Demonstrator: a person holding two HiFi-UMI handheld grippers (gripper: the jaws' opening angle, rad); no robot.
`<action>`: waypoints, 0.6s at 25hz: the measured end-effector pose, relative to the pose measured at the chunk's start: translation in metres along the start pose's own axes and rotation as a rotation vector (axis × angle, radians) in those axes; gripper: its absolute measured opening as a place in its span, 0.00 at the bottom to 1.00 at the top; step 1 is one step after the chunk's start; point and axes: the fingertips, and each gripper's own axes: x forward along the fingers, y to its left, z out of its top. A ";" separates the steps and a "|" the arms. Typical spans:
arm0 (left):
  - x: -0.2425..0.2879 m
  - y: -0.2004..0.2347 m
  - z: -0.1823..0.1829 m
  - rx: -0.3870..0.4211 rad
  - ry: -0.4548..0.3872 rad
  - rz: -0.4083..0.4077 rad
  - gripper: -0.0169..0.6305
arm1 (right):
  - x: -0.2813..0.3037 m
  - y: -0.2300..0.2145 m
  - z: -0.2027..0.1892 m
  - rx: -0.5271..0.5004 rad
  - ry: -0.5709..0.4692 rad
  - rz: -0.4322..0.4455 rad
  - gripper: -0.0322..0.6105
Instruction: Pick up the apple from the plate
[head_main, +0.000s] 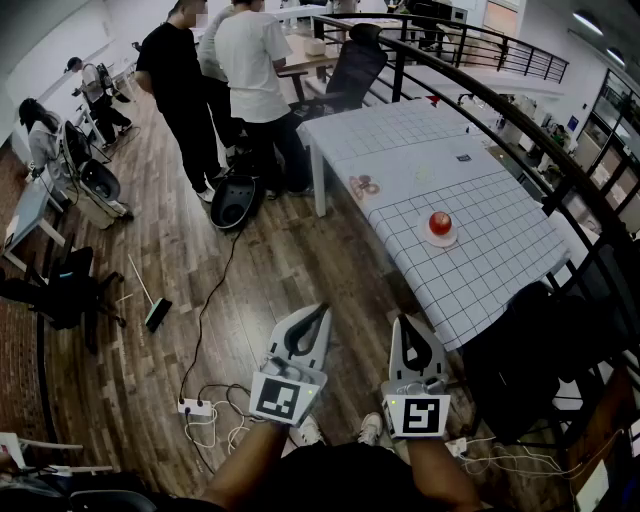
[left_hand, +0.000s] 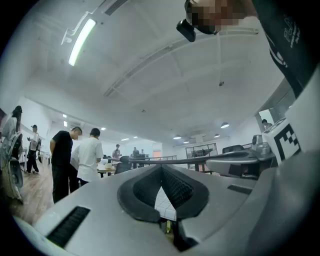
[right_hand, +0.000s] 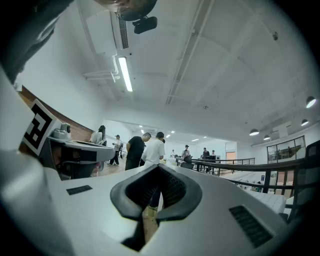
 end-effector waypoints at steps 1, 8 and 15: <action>-0.002 0.002 0.000 -0.001 0.002 0.001 0.06 | -0.001 0.002 -0.003 -0.012 0.012 0.005 0.09; -0.017 0.022 -0.003 -0.013 0.006 0.021 0.06 | 0.003 0.019 -0.011 -0.045 0.039 0.019 0.09; -0.036 0.054 -0.011 -0.032 0.024 0.025 0.06 | 0.014 0.051 -0.012 -0.017 0.029 0.039 0.09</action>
